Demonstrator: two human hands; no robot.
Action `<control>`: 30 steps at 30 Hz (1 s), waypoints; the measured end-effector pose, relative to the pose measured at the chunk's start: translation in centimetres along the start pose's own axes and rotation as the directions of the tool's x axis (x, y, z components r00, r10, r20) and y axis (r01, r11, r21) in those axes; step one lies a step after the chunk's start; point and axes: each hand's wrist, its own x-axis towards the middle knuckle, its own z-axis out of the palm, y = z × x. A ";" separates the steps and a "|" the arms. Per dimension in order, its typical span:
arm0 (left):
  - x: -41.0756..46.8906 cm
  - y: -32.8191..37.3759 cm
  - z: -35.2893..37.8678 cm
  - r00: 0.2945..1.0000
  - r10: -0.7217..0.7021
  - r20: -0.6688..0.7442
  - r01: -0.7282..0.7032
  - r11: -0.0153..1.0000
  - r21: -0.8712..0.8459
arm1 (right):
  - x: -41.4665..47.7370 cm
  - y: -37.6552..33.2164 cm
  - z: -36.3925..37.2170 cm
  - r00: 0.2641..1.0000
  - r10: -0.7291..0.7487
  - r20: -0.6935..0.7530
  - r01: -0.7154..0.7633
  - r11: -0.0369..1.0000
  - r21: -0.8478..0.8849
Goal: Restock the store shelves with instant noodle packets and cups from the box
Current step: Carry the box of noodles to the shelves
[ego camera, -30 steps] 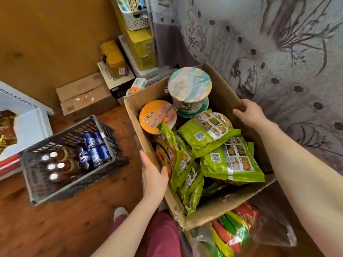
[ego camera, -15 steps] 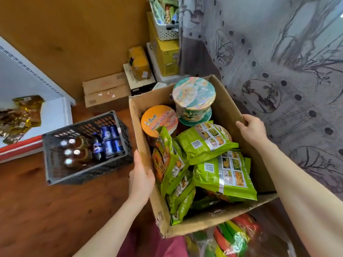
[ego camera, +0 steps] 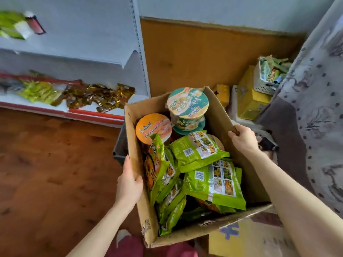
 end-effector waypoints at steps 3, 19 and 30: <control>1.7 -3.5 -6.5 0.994 -0.052 -0.093 0.048 0.998 -0.045 | 0.0 -8.4 4.0 0.994 -0.107 0.034 0.107 0.994 -0.011; 11.0 -23.1 -40.9 0.870 -0.309 -0.383 0.245 0.947 -0.208 | -5.5 -51.2 30.0 0.820 -0.487 0.302 0.497 0.867 0.048; 22.8 -36.8 -61.2 0.653 -0.560 -0.510 0.380 0.825 -0.418 | -7.6 -83.6 52.7 0.529 -0.698 0.482 0.761 0.642 0.093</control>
